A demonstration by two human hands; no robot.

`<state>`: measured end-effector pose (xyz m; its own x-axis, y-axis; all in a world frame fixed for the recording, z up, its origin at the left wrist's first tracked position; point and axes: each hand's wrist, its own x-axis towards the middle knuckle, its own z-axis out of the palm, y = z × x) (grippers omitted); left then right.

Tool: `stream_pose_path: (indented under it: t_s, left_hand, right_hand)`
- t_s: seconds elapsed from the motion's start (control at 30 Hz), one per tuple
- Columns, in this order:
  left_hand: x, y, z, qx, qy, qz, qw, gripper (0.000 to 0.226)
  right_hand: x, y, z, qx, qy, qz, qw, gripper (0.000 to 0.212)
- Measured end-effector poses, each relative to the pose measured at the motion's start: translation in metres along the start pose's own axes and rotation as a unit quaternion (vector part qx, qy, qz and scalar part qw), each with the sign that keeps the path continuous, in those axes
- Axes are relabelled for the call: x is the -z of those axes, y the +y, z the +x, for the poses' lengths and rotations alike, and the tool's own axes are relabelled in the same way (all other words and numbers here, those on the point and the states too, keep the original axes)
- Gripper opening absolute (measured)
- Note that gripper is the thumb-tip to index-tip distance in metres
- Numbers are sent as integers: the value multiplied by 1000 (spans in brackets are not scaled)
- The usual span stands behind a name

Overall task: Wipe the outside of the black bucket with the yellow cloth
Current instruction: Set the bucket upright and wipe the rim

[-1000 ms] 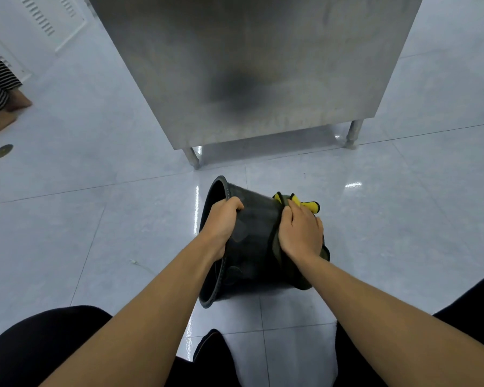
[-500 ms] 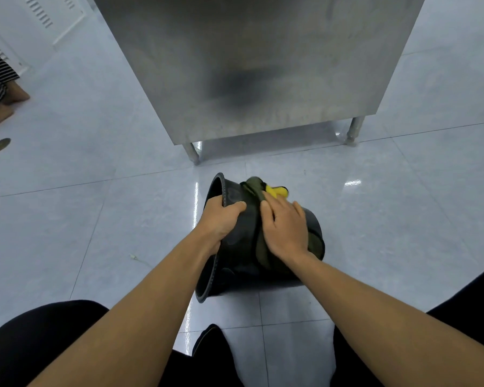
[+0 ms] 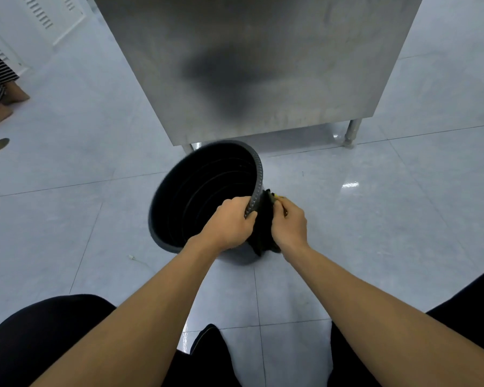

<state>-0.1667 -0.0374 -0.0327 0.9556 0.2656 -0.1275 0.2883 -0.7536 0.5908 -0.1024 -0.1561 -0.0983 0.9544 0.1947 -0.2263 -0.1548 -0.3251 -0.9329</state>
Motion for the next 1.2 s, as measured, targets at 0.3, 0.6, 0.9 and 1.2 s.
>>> stream_pose_path:
  t_s: [0.3,0.6,0.9,1.2]
  left_hand:
    - [-16,-18,-2,-9,-32,139,990,13]
    - [-43,-24,1,-43,-111,231,966,27]
    - [-46,-27,0,-25,-168,193,966,18]
    - [-24,-18,4,95,-252,119,956,53]
  right_hand:
    - [18,-26,14,-70,136,228,962,12]
    - [20,-50,14,258,78,65,961,10]
    - [7,-8,25,247,-124,-419,865,30]
    - [0,-4,24,245,-106,-392,880,28]
